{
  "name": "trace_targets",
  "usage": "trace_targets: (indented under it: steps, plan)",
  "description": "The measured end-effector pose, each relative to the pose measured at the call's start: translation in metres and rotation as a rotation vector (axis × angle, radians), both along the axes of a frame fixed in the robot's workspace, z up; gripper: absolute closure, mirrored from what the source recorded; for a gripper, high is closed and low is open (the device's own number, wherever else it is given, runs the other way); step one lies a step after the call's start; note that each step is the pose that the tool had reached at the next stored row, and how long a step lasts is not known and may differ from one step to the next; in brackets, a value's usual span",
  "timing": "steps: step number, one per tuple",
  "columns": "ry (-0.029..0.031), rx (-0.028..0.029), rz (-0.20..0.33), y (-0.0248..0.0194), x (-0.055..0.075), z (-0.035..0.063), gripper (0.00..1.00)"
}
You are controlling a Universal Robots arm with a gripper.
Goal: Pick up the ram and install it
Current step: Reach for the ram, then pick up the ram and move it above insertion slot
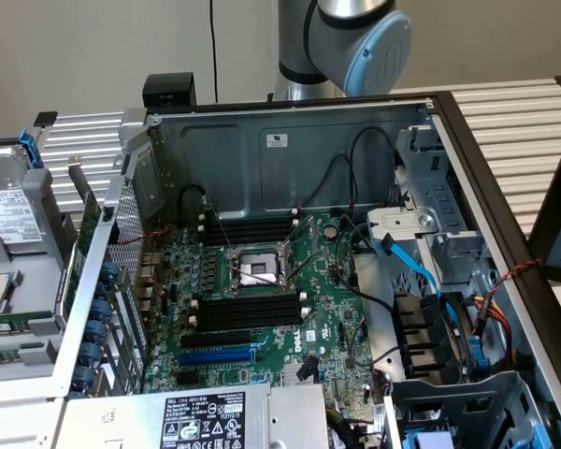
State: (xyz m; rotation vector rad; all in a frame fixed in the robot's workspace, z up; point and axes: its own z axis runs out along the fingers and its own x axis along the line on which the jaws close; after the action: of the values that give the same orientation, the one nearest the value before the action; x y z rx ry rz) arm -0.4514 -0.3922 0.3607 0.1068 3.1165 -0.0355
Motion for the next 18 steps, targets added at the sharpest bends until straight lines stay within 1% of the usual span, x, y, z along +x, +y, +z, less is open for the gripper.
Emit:
trace_targets:
  steps: [2, 3, 7, 8, 16, 18]
  plan:
    - [-0.0001, 0.0000, 0.000, 0.0009, 0.000, -0.0004, 0.90]
    - [0.0000, -0.0001, 0.000, 0.0021, -0.001, -0.0004, 0.90]
    - [-0.0001, -0.0002, 0.000, 0.0095, -0.004, -0.0012, 0.90]
    - [0.0000, -0.0001, 0.000, 0.0101, -0.006, -0.0014, 0.90]
    - [0.0000, -0.0002, 0.002, 0.0102, -0.017, -0.0020, 0.90]
    - [0.0000, -0.0002, 0.002, 0.0102, -0.017, -0.0020, 0.90]
